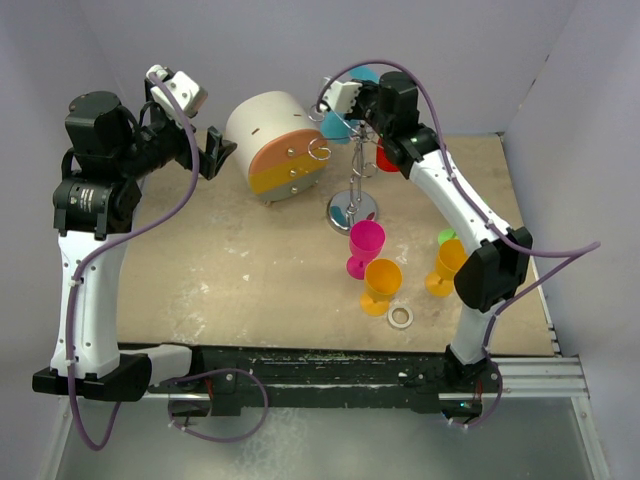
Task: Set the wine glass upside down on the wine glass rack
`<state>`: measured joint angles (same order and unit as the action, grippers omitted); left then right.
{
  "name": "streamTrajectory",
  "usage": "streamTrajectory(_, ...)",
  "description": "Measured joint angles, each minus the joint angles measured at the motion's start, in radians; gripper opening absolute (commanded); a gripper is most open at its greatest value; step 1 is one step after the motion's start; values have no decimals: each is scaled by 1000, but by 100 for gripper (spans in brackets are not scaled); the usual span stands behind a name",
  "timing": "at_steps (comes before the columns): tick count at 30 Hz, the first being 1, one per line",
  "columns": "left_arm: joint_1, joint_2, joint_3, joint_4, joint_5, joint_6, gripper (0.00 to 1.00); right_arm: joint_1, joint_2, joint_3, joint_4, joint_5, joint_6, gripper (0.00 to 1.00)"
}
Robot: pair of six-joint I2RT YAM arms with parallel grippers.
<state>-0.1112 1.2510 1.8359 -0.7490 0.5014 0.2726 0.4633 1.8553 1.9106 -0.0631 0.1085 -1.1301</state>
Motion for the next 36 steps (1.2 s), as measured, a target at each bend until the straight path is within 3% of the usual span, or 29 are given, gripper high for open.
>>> streamTrajectory(17, 5, -8, -50, 5, 0, 0, 99, -5, -5, 0, -11, -148, -1, 4)
streamTrajectory(36, 6, -8, -50, 8, 0, 0, 99, -1, -3, 28, -67, -76, -134, 0)
